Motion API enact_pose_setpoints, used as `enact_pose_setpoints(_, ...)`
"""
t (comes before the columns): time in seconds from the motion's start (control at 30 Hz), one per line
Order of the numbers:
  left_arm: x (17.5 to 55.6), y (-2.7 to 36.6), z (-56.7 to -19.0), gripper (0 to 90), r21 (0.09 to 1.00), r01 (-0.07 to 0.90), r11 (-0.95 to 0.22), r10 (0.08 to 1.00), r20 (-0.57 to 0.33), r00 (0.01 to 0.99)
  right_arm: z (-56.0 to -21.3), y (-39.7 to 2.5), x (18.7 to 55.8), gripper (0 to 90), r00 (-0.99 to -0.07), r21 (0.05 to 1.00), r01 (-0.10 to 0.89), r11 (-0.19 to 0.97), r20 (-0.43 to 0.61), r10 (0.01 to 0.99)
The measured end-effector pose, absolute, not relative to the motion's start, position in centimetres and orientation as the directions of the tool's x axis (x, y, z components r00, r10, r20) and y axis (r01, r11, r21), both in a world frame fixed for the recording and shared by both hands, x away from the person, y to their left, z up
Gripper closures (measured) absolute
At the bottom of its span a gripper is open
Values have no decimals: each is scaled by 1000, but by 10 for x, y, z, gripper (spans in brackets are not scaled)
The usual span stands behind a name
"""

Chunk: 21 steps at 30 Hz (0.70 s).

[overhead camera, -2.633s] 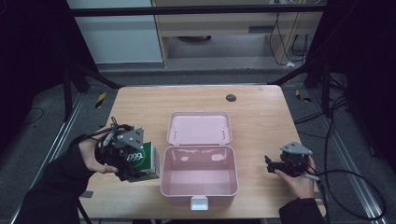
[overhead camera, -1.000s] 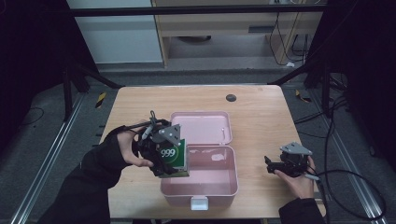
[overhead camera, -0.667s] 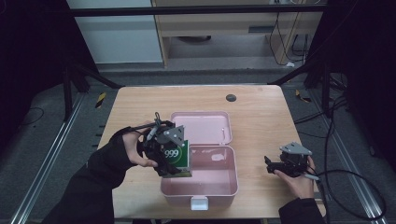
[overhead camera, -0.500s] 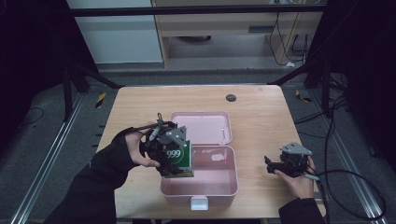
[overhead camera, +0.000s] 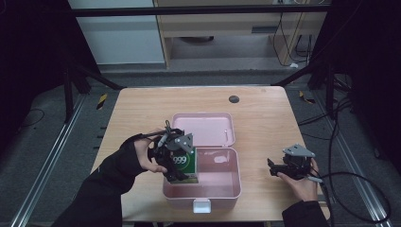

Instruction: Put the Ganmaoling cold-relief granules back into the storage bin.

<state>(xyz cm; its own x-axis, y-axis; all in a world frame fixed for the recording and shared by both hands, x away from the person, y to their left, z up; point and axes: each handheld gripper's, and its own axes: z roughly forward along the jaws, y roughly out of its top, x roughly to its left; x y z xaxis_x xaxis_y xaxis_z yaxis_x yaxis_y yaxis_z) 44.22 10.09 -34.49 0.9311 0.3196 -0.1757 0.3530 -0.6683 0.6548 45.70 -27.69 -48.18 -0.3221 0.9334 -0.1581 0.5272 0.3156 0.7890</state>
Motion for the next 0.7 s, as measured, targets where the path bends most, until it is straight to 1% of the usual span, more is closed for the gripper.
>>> enact_pose_setpoints(0.33, 442, 99, -364, 147, 653, 387, -651, 344, -201, 917, -482, -277, 457, 20, -325, 787, 529, 318, -158, 933)
enact_pose_setpoints(0.37, 441, 98, -368, 147, 658, 404, -636, 358, -212, 909, -483, -276, 457, 20, -324, 786, 531, 318, -159, 933)
enact_pose_setpoints(0.43, 441, 97, -371, 147, 656, 407, -635, 363, -210, 908, -483, -276, 457, 20, -324, 785, 532, 319, -159, 933)
enact_pose_setpoints(0.7, 441, 95, -382, 147, 658, 426, -621, 370, -233, 899, -483, -276, 457, 20, -328, 784, 529, 325, -164, 930)
